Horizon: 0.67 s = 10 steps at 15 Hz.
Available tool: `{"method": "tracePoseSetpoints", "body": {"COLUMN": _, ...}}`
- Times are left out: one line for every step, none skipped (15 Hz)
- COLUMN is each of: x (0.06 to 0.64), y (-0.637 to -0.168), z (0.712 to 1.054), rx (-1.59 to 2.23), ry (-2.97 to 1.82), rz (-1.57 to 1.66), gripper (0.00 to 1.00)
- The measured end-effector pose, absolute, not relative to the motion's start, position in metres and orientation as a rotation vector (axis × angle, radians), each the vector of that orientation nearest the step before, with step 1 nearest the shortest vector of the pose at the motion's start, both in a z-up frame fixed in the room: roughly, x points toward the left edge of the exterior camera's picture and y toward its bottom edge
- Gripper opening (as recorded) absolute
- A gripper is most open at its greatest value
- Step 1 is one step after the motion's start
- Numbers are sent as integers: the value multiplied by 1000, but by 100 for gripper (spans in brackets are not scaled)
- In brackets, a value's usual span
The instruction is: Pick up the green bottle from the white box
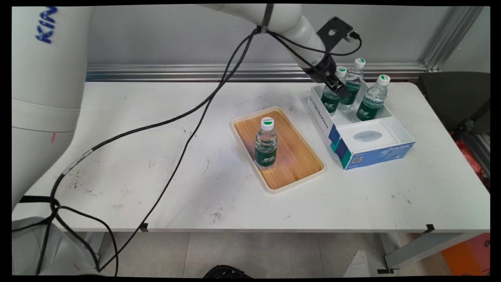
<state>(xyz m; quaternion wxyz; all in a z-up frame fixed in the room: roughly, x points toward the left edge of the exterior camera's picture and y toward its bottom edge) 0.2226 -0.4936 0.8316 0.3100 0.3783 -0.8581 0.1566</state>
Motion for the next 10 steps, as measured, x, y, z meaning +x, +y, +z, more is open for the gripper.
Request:
{"method": "tracePoseSetpoints", "body": {"x": 222, "y": -498, "z": 829, "rx": 997, "ry": -2265, "rz": 419, "gripper": 100}}
{"method": "tracePoseSetpoints", "body": {"x": 221, "y": -502, "z": 826, "rx": 994, "ry": -2265, "rz": 424, "gripper": 100}}
{"method": "tracePoseSetpoints", "body": {"x": 220, "y": -505, "z": 824, "rx": 991, "ry": -2265, "rz": 429, "gripper": 100}}
{"method": "tracePoseSetpoints", "body": {"x": 219, "y": -508, "z": 822, "rx": 987, "ry": -2266, "rz": 433, "gripper": 100}}
{"method": "tracePoseSetpoints", "body": {"x": 218, "y": -511, "z": 820, "rx": 983, "ry": -2267, "rz": 437, "gripper": 100}}
{"method": "tracePoseSetpoints", "body": {"x": 217, "y": -513, "z": 819, "rx": 978, "ry": -2270, "rz": 438, "gripper": 100}}
{"method": "tracePoseSetpoints", "body": {"x": 216, "y": -515, "z": 818, "rx": 970, "ry": -2273, "rz": 440, "gripper": 100}}
{"method": "tracePoseSetpoints", "body": {"x": 216, "y": -516, "z": 818, "rx": 962, "ry": -2277, "rz": 443, "gripper": 0}}
{"method": "tracePoseSetpoints", "body": {"x": 216, "y": -518, "z": 818, "rx": 955, "ry": -2280, "rz": 446, "gripper": 0}}
{"method": "tracePoseSetpoints", "body": {"x": 216, "y": -519, "z": 819, "rx": 949, "ry": -2285, "rz": 451, "gripper": 0}}
